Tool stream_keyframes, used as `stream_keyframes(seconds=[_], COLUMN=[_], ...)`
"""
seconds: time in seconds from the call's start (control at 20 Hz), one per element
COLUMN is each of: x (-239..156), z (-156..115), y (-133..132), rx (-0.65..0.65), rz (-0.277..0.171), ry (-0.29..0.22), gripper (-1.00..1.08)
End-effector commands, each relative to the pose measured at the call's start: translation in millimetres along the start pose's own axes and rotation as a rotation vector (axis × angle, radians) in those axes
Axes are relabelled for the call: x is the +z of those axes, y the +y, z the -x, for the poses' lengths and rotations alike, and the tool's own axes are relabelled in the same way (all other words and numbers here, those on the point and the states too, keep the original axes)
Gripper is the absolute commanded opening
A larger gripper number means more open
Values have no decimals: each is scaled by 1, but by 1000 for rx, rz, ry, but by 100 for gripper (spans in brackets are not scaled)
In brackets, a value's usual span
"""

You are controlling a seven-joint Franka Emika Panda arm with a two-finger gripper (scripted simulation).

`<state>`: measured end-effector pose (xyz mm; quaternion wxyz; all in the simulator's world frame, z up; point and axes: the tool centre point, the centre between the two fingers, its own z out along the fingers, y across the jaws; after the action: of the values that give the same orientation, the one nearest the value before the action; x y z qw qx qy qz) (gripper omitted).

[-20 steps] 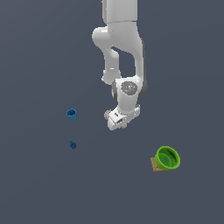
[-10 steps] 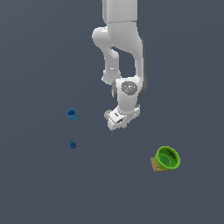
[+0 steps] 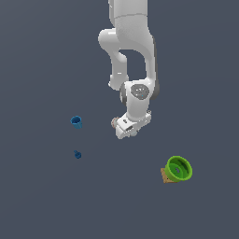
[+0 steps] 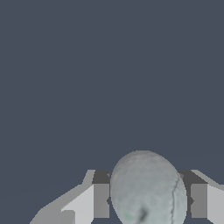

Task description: Pick up a designated object from a clutter of objects.

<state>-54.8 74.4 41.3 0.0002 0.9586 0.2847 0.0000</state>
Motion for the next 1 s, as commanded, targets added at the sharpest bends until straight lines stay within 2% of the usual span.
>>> stream_keyframes(seconds=[0.0, 0.3, 0.95], x=[-12, -51, -164], z=[-6, -27, -88], y=[1, 4, 14], rx=[0, -1, -1], rz=[0, 0, -1], ry=[1, 1, 1], gripper=[-100, -100, -100])
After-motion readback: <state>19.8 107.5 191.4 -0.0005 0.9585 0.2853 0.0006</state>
